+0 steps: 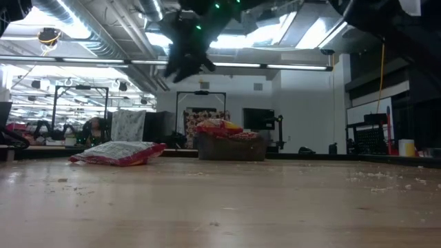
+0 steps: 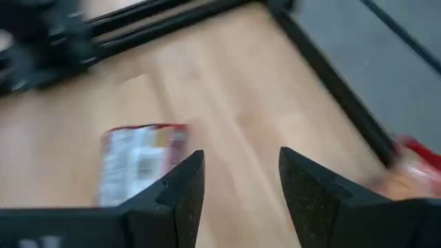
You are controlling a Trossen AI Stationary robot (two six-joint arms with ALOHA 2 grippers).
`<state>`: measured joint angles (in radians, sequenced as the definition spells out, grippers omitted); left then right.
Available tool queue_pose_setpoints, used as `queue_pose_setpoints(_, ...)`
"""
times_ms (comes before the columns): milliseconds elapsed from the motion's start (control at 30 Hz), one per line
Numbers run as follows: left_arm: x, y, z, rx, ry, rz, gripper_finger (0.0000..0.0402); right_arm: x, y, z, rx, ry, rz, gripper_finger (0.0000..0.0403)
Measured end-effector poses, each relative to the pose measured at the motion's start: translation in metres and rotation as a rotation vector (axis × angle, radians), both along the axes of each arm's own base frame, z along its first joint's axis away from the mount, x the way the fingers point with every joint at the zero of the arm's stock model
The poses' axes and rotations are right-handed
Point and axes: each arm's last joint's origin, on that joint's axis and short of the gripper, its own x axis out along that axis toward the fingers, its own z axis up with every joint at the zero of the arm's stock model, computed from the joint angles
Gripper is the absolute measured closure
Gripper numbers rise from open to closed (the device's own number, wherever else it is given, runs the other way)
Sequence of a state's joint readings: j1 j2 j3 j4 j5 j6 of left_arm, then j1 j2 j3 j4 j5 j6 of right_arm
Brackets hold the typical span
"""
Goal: Sort Maruchan noodles
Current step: Put the red noodle pack into the black bin
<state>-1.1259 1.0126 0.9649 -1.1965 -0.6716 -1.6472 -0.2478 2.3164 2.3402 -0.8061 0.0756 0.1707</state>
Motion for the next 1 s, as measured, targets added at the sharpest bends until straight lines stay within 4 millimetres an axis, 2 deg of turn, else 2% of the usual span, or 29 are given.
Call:
queue_pose_setpoints(67, 0.000, 0.000, 0.000, 0.000, 0.000, 0.000, 0.0318, 0.009, 0.019, -0.008, -0.022, 0.017, 0.068, 0.0224)
queue_pose_setpoints(133, 0.000, 0.000, 0.000, 0.000, 0.000, 0.000, 0.0318, 0.018, 0.031, -0.025, -0.011, 0.044, 0.108, 0.0209)
queue_pose_setpoints(233, 0.000, 0.000, 0.000, 0.000, 0.000, 0.000, 0.0318, 0.030, 0.037, -0.050, 0.022, 0.051, 0.149, 0.0166)
queue_pose_setpoints(433, 0.000, 0.000, 0.000, -0.006, -0.001, 0.005, 0.0318, 0.050, 0.042, -0.093, 0.058, 0.037, 0.152, 0.0052)
queue_pose_setpoints(567, 0.000, 0.000, 0.000, -0.020, 0.002, 0.017, 0.0318, 0.054, 0.042, -0.117, 0.142, 0.061, 0.118, 0.0009)
queue_pose_setpoints(767, 0.000, 0.000, 0.000, -0.023, 0.009, 0.015, 0.0318, 0.056, 0.043, -0.146, 0.228, 0.110, 0.123, 0.0020)
queue_pose_setpoints(900, 0.000, 0.000, 0.000, -0.022, 0.008, 0.015, 0.0318, 0.056, 0.042, -0.154, 0.253, 0.131, 0.095, 0.0048)
queue_pose_setpoints(1000, 0.000, 0.000, 0.000, -0.022, 0.009, 0.015, 0.0318, 0.054, 0.043, -0.158, 0.268, 0.161, 0.086, 0.0083)
